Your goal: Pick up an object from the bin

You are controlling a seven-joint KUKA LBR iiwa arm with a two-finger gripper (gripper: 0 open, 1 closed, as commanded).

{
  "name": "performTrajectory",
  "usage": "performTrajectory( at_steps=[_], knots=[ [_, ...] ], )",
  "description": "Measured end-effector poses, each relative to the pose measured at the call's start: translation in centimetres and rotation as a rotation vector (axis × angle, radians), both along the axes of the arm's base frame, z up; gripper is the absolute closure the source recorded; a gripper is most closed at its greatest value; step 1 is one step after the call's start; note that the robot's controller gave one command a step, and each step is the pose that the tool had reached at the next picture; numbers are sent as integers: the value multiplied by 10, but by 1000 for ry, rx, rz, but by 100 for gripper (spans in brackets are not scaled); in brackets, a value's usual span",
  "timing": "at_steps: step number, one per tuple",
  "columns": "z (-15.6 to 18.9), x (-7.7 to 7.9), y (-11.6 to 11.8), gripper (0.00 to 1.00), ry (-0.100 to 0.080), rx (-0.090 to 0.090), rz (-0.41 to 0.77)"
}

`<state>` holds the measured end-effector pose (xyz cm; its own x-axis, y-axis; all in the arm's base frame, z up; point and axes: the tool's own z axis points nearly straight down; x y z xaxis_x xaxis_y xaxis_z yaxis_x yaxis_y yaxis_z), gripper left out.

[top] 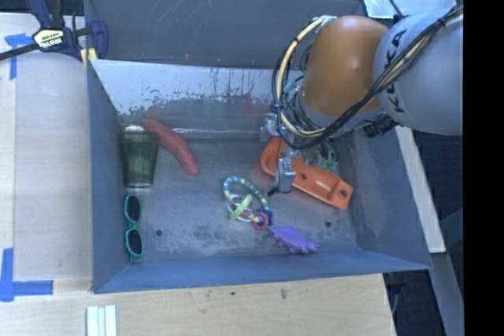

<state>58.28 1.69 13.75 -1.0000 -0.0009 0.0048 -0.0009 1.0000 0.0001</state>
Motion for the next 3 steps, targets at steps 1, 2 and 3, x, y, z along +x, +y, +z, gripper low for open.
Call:
performTrajectory(
  at_steps=[1, 2, 3],
  knots=[
    [5, 2, 0, 0, -8, 0, 0],
    [-3, 7, -11, 0, -10, 2, 67],
    [-18, 14, -40, 0, -11, -1, 301]
  ],
)
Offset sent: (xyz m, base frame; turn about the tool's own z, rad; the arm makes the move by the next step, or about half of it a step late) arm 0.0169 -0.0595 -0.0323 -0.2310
